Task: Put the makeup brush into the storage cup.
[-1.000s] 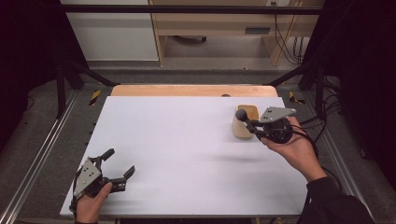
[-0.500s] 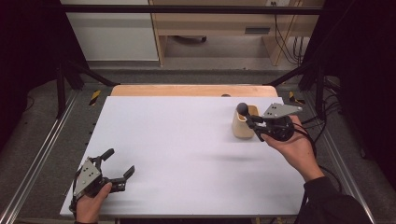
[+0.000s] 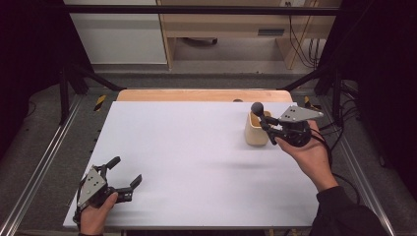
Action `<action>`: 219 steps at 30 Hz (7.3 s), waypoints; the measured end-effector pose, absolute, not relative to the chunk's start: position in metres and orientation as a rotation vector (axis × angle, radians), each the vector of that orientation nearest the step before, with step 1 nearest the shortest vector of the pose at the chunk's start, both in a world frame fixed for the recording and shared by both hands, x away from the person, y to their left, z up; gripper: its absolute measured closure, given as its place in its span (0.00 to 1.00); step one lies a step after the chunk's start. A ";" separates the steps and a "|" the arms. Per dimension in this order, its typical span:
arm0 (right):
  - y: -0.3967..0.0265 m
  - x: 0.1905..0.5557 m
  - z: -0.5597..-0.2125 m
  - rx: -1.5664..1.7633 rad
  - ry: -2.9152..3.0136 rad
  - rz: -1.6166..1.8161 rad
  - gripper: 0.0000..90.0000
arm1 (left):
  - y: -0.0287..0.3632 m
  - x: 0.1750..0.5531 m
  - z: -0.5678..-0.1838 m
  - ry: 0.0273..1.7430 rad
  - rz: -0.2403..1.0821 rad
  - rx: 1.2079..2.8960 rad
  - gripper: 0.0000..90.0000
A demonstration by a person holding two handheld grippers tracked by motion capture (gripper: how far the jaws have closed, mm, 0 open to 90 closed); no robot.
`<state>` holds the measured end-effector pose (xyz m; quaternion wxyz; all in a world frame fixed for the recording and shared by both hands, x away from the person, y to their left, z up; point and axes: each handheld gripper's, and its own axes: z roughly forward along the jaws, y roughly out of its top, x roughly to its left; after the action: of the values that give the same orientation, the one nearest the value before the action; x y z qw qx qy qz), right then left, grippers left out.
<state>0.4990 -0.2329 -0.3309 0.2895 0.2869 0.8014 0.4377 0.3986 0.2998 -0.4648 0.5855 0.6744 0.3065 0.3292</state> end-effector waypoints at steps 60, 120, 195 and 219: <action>-0.221 0.520 -0.333 0.882 1.721 1.360 0.79 | 0.293 0.402 -0.461 0.678 0.709 1.499 0.02; -0.239 0.540 -0.340 0.987 1.632 1.424 0.79 | 0.290 0.405 -0.463 0.677 0.698 1.506 0.02; -0.238 0.555 -0.388 1.131 1.610 1.427 0.79 | 0.290 0.404 -0.463 0.667 0.703 1.516 0.03; -0.239 0.553 -0.396 1.134 1.629 1.418 0.79 | 0.290 0.403 -0.463 0.664 0.704 1.520 0.03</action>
<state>0.5532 -0.2386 -0.3957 0.3441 0.4365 0.6270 0.5458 0.4035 0.2897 -0.4631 0.6209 0.6611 0.2889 0.3065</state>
